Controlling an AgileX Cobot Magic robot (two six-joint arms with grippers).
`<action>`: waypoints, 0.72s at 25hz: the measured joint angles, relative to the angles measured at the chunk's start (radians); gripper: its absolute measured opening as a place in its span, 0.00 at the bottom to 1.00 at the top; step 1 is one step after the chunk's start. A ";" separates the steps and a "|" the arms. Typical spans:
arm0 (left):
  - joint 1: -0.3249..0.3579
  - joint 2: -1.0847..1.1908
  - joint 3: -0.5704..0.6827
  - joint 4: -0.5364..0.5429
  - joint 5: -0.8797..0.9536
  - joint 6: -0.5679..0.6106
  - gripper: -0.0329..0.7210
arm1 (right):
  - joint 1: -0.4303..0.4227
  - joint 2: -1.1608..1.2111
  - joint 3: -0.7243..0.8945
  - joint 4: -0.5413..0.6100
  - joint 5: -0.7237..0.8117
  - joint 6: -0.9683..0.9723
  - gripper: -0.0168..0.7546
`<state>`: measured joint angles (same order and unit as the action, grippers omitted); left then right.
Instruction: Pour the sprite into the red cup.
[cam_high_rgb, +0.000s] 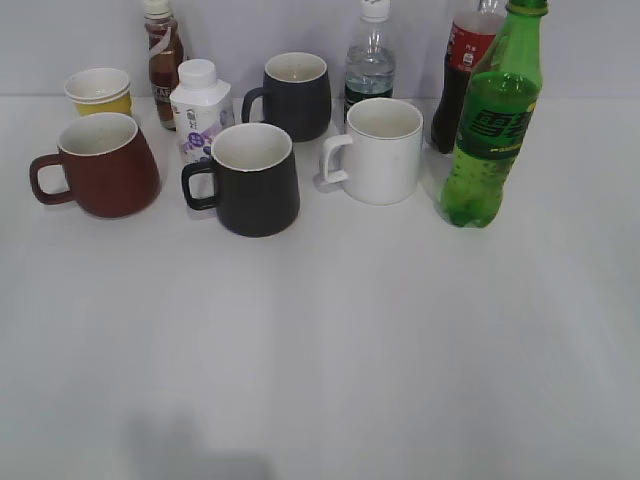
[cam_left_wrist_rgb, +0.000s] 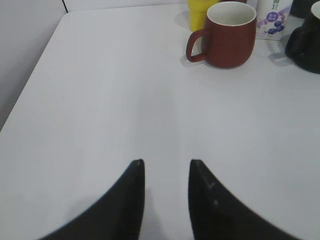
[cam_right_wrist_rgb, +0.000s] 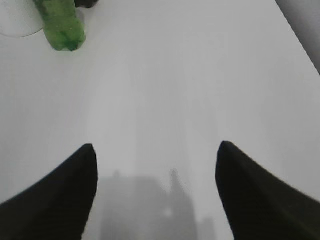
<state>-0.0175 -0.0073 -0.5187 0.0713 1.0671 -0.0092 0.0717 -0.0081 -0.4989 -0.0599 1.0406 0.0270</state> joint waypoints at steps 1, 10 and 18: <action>0.000 0.000 0.000 0.000 0.000 0.000 0.36 | 0.000 0.000 0.000 0.000 0.000 0.000 0.74; 0.000 0.000 0.000 0.000 0.000 0.000 0.36 | 0.000 0.000 0.000 0.000 0.000 0.000 0.74; -0.032 0.005 -0.010 -0.001 -0.024 0.000 0.36 | 0.000 0.000 0.000 0.000 0.000 0.000 0.74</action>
<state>-0.0496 -0.0025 -0.5289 0.0704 1.0428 -0.0092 0.0717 -0.0081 -0.4989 -0.0599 1.0406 0.0270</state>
